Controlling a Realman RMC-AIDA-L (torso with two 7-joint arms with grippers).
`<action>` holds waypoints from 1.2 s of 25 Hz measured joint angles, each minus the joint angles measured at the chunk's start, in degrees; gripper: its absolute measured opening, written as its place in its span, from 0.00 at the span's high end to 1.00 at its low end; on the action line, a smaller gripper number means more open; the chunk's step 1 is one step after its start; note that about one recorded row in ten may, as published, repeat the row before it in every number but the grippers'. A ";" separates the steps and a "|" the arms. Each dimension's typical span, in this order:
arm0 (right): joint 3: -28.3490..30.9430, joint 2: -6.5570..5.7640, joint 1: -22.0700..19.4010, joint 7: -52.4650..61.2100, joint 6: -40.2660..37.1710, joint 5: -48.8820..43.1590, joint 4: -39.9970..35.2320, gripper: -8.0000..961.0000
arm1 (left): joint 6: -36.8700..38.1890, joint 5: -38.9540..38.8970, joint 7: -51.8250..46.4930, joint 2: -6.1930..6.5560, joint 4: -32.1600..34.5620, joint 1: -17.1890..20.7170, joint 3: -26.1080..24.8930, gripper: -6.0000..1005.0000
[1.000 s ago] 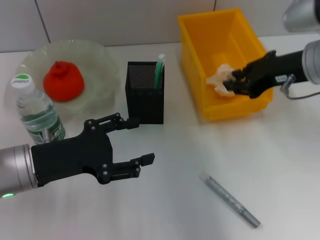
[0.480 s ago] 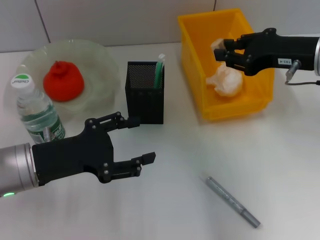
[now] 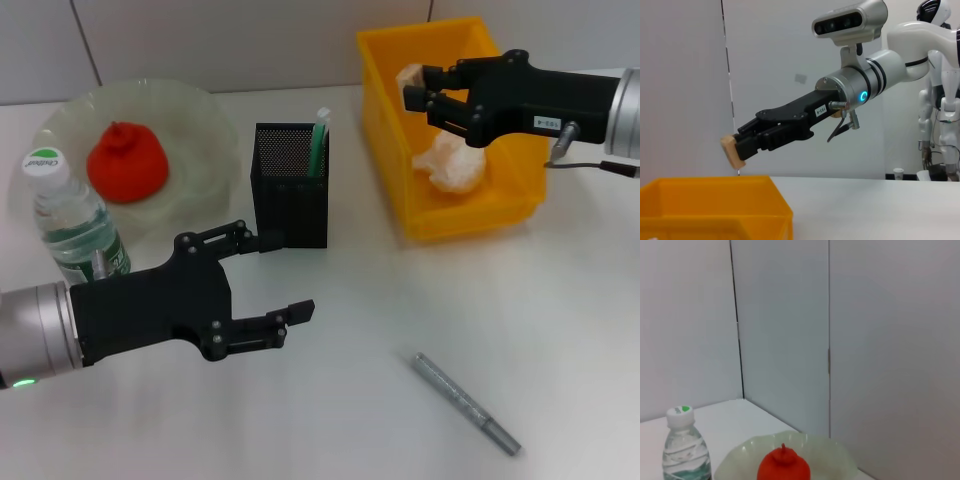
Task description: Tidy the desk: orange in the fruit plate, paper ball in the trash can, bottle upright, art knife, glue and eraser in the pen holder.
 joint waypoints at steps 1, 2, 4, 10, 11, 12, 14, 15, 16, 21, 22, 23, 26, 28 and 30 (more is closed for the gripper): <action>0.19 -0.01 0.42 -0.81 0.01 0.40 0.89 0.68 | 0.00 0.00 0.00 0.00 0.00 0.00 0.00 0.22; 0.37 -0.01 0.86 -1.78 0.00 1.11 1.93 0.68 | -0.17 0.00 0.00 0.00 -0.01 -0.05 -0.01 0.22; 0.60 -0.03 1.62 -3.85 -0.04 2.68 3.91 0.67 | -0.18 0.00 0.00 0.00 -0.07 -0.09 -0.01 0.22; 0.70 -0.14 4.64 -7.24 0.24 4.42 8.60 0.67 | -0.25 0.01 0.42 -0.01 -0.50 -0.18 -0.01 0.22; 0.71 -0.19 5.37 -7.51 0.31 4.45 9.52 0.67 | -0.25 0.00 0.59 -0.01 -0.65 -0.20 -0.01 0.22; 0.74 -0.24 6.03 -7.86 0.46 4.47 10.58 0.67 | -0.25 -0.04 0.73 -0.01 -0.80 -0.25 -0.01 0.22; 1.10 -0.38 7.28 -8.63 0.72 4.52 12.57 0.66 | -0.25 -0.07 0.94 -0.01 -1.11 -0.41 -0.01 0.22; 1.51 -0.42 8.00 -9.08 0.76 4.53 13.71 0.66 | -0.25 -0.08 1.04 -0.01 -1.24 -0.48 -0.01 0.22; 2.00 -0.45 8.69 -9.53 0.81 4.54 14.82 0.66 | -0.27 -0.08 1.19 -0.01 -1.38 -0.56 -0.01 0.22; 3.93 -0.55 11.49 -11.46 0.88 4.56 19.76 0.66 | -0.33 -0.14 1.44 -0.01 -1.72 -0.61 -0.01 0.22; 4.13 -0.55 11.90 -11.71 0.89 4.56 20.48 0.65 | -0.33 -0.14 1.51 -0.01 -1.84 -0.64 -0.01 0.22; 4.25 -0.55 12.32 -11.93 1.02 4.56 21.12 0.65 | -0.33 -0.15 1.74 -0.01 -2.08 -0.75 -0.03 0.22; 4.32 -0.55 13.46 -12.25 1.96 4.55 22.91 0.65 | -0.33 -0.17 2.03 0.00 -2.22 -0.84 -0.05 0.22; 4.09 -0.54 14.23 -12.27 3.01 4.41 24.09 0.65 | -0.33 -0.17 2.12 0.00 -2.26 -0.92 -0.02 0.22; 3.84 -0.54 15.14 -12.28 4.02 4.09 25.49 0.65 | -0.32 -0.17 2.16 -0.04 -2.30 -1.00 -0.01 0.22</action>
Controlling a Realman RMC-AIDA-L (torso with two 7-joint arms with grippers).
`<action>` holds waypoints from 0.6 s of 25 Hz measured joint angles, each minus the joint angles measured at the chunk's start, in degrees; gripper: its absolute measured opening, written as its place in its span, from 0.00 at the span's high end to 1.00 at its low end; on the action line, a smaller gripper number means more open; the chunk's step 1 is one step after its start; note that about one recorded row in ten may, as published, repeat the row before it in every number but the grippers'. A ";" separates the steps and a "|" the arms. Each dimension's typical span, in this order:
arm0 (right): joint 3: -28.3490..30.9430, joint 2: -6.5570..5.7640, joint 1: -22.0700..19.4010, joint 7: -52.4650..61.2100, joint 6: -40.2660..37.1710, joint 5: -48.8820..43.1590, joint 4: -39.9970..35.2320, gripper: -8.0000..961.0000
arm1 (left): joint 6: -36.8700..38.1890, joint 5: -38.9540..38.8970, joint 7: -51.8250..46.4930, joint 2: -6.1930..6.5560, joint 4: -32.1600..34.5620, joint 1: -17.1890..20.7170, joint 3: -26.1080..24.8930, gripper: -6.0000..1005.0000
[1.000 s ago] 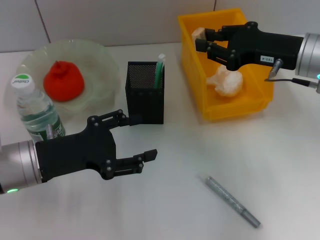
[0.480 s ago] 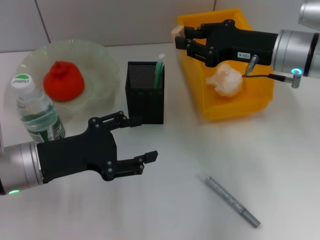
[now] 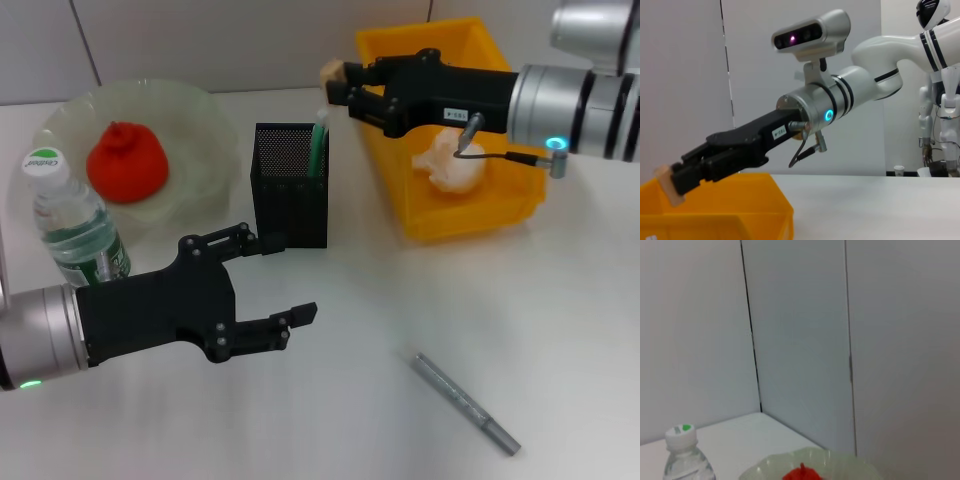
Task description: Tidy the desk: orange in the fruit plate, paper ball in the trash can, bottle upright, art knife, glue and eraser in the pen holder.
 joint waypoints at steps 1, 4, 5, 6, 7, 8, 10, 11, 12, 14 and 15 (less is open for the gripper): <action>-0.04 0.00 0.41 -0.01 0.45 -0.12 0.65 0.65 | 0.01 0.00 0.02 -0.02 -0.03 -0.01 0.00 0.22; -0.14 0.00 1.38 -0.13 1.39 -0.24 2.25 0.64 | 0.01 0.00 0.03 -0.03 -0.11 -0.03 0.00 0.22; -0.19 0.01 1.66 -0.22 1.61 -0.27 2.69 0.64 | 0.01 0.00 0.04 -0.04 -0.14 -0.03 0.00 0.22; -0.35 0.03 1.90 -0.34 1.78 -0.28 2.97 0.64 | 0.01 0.00 0.08 -0.05 -0.23 -0.03 0.00 0.22; -0.63 0.10 2.12 -0.42 2.01 -0.29 3.21 0.64 | 0.01 0.00 0.08 -0.05 -0.23 -0.03 0.00 0.22; -1.05 0.22 2.35 -0.50 2.29 -0.30 3.38 0.64 | 0.01 0.00 0.08 -0.05 -0.23 -0.03 0.00 0.22; -1.78 0.36 2.62 -0.54 2.95 -0.32 3.51 0.64 | 0.01 0.00 0.59 -0.05 -0.64 -0.11 0.00 0.22; -2.41 0.43 2.81 -0.55 3.43 -0.32 3.69 0.64 | 0.01 0.01 0.78 -0.06 -0.76 -0.14 0.00 0.22; -2.90 0.48 2.98 -0.55 3.83 -0.32 3.84 0.63 | 0.01 0.01 0.78 -0.06 -0.76 -0.14 0.00 0.22; -3.64 0.55 3.21 -0.56 4.45 -0.27 4.04 0.63 | 0.08 0.01 0.82 -0.05 -0.82 -0.19 0.00 0.22; -3.90 0.58 3.26 -0.56 4.62 -0.20 4.09 0.63 | 0.18 0.01 0.82 -0.05 -0.82 -0.20 0.00 0.22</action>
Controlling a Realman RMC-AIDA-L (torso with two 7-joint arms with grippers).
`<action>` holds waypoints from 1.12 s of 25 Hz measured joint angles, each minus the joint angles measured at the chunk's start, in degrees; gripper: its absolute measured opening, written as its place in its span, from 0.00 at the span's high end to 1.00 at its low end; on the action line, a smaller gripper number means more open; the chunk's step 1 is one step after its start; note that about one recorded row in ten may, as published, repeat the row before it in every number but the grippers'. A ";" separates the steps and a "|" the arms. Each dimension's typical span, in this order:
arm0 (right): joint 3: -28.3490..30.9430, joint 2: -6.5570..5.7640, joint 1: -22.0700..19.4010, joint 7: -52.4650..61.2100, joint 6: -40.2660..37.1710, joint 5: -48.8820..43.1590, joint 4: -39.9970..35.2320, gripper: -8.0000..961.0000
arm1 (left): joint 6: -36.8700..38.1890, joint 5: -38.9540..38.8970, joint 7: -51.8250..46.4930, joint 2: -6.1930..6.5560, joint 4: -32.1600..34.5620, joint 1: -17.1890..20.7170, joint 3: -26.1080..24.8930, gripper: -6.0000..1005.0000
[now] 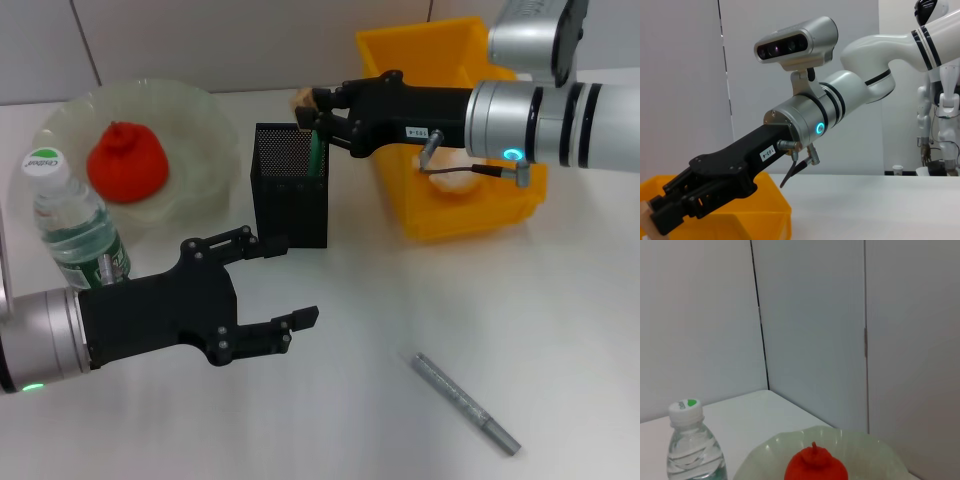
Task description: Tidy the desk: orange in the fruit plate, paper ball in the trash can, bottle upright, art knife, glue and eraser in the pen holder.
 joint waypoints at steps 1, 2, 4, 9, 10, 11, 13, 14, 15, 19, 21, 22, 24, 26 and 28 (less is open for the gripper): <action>-0.19 0.02 0.03 0.00 0.17 0.08 0.03 0.63 | 0.01 0.00 0.00 0.00 0.00 0.00 0.00 0.22; -0.24 0.04 0.10 0.00 0.27 0.11 0.12 0.63 | 0.04 0.00 0.00 0.00 0.00 0.00 0.00 0.22; -0.28 0.05 0.51 -0.02 0.38 0.14 0.70 0.63 | 0.06 0.00 0.00 0.00 0.00 0.01 0.00 0.22; -0.66 0.06 1.63 -0.25 1.91 0.17 2.18 0.62 | 0.02 0.00 0.06 0.00 -0.06 0.02 0.10 0.22; -0.77 0.08 1.77 -0.26 2.10 0.18 2.32 0.62 | 0.02 0.00 0.06 0.00 -0.06 0.02 0.10 0.22; -0.83 0.12 2.11 -0.32 2.63 0.17 2.69 0.62 | 0.03 0.00 0.23 0.00 -0.26 0.00 0.14 0.22; -0.83 0.13 2.31 -0.44 3.06 0.15 2.98 0.62 | 0.04 0.00 0.50 0.00 -0.49 -0.03 0.17 0.22; -0.83 0.13 2.31 -0.44 3.06 0.15 2.98 0.62 | 0.03 0.00 0.51 0.00 -0.52 -0.03 0.17 0.22; -0.83 0.13 2.38 -0.57 3.20 0.09 3.14 0.62 | 0.03 0.00 0.51 0.00 -0.52 -0.03 0.17 0.22; -0.89 0.13 2.88 -1.14 3.54 0.00 4.25 0.61 | 0.02 0.00 0.56 0.00 -0.66 -0.02 0.17 0.22; -0.88 0.13 3.01 -1.51 3.85 -0.01 4.75 0.61 | 0.01 0.00 0.59 0.00 -0.67 -0.05 0.17 0.22; -0.89 0.16 3.09 -1.69 3.92 -0.01 4.99 0.61 | -0.02 0.00 0.61 0.00 -0.69 -0.09 0.17 0.22; -1.17 0.18 3.58 -1.88 3.97 -0.03 5.69 0.61 | -0.08 0.00 0.61 0.00 -0.69 -0.09 0.17 0.22; -1.44 0.20 3.67 -1.88 3.99 -0.05 5.77 0.60 | -0.08 0.00 0.61 0.00 -0.69 -0.09 0.17 0.22; -1.52 0.21 3.68 -1.88 4.03 -0.07 5.75 0.60 | -0.09 0.00 0.61 0.00 -0.70 -0.09 0.18 0.22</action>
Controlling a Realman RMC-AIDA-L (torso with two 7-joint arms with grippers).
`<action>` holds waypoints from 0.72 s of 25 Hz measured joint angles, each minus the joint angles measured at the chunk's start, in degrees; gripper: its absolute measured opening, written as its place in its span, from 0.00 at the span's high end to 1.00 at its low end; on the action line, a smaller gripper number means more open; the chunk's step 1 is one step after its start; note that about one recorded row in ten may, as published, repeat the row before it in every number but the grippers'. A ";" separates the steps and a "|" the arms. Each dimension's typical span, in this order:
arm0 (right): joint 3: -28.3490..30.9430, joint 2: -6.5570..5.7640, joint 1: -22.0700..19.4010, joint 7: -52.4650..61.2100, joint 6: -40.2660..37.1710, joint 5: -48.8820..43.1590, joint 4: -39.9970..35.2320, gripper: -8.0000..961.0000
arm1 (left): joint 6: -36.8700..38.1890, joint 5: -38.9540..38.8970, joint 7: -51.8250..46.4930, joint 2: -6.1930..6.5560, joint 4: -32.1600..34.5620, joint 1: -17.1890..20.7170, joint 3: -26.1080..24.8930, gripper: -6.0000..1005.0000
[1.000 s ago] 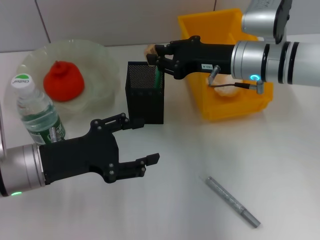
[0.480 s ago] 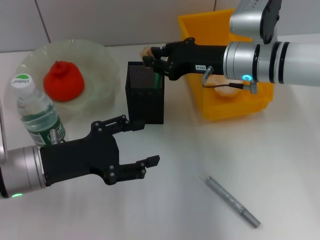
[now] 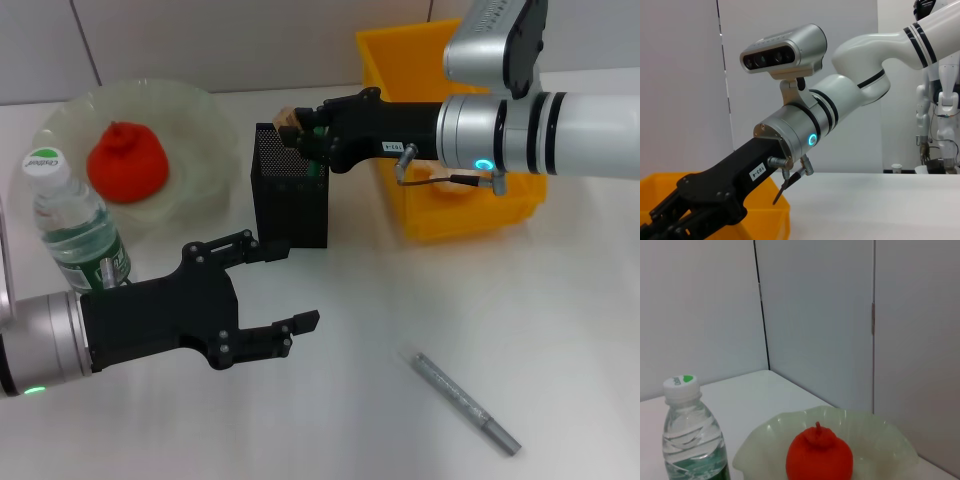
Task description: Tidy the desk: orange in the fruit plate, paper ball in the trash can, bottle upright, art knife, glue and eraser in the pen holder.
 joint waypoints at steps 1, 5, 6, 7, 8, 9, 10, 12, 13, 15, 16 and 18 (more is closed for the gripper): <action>0.00 0.00 0.00 0.00 0.00 0.00 0.00 0.60 | 0.00 0.00 0.00 0.00 0.00 0.00 0.00 0.22; -0.15 0.01 -0.27 -0.36 0.02 0.03 -0.29 0.60 | 0.00 0.00 0.04 0.00 -0.39 0.01 0.00 0.22; -0.15 0.01 -0.27 -0.36 0.02 0.03 -0.29 0.60 | 0.00 0.00 0.04 0.00 -0.39 0.01 0.00 0.22; -0.15 0.01 -0.37 -0.49 0.02 0.14 -0.31 0.60 | 0.00 0.00 0.09 0.00 -0.48 0.01 0.00 0.22; -0.15 0.01 -0.47 -0.65 0.02 0.24 -0.34 0.59 | 0.00 0.00 0.09 0.00 -0.48 0.01 0.00 0.22; -0.15 0.01 -0.52 -0.76 0.02 0.30 -0.35 0.59 | 0.02 0.00 0.09 0.00 -0.47 0.01 0.00 0.22; -0.10 0.01 -0.54 -1.05 -0.05 0.35 -0.40 0.59 | 0.05 0.00 0.10 0.00 -0.48 0.01 0.00 0.22; 0.00 0.01 -0.54 -1.21 -0.13 0.36 -0.42 0.59 | 0.06 0.00 0.09 0.00 -0.47 0.01 0.00 0.22; 0.12 0.03 -0.55 -1.35 -0.26 0.38 -0.43 0.59 | 0.07 0.00 0.10 0.00 -0.47 0.01 0.00 0.22; 0.26 0.07 -0.57 -1.37 -0.18 0.40 -0.44 0.52 | 0.08 0.00 0.09 0.00 -0.47 0.01 0.00 0.22; 0.26 0.07 -0.57 -1.37 -0.18 0.40 -0.44 0.46 | 0.08 0.00 0.10 0.00 -0.47 0.01 0.00 0.22; 0.31 0.08 -0.61 -1.61 -0.24 0.42 -0.54 0.40 | 0.09 0.00 0.09 0.00 -0.47 0.01 0.00 0.22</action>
